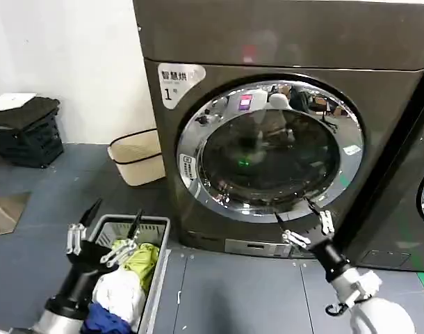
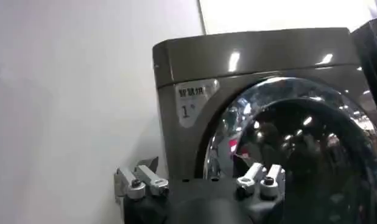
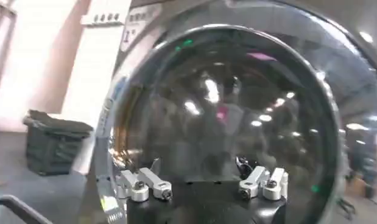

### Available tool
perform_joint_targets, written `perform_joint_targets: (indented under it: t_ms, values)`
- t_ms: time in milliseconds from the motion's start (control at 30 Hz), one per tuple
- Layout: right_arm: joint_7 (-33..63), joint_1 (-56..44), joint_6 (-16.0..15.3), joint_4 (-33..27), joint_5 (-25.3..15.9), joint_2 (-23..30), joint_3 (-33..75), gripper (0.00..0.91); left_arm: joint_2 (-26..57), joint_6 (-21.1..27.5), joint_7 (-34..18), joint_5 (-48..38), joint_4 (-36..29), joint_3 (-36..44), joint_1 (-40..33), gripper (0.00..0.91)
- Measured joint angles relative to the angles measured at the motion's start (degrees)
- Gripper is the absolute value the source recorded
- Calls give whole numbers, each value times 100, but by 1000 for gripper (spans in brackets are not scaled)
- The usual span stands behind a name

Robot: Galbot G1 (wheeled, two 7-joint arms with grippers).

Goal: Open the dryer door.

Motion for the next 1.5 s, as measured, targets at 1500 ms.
perform_joint_targets:
  t_ms: [1500]
  values:
    - [251,2976,-301,-1336,257,225,-2632,907,-91,-62,142,190,-11,59,84,907]
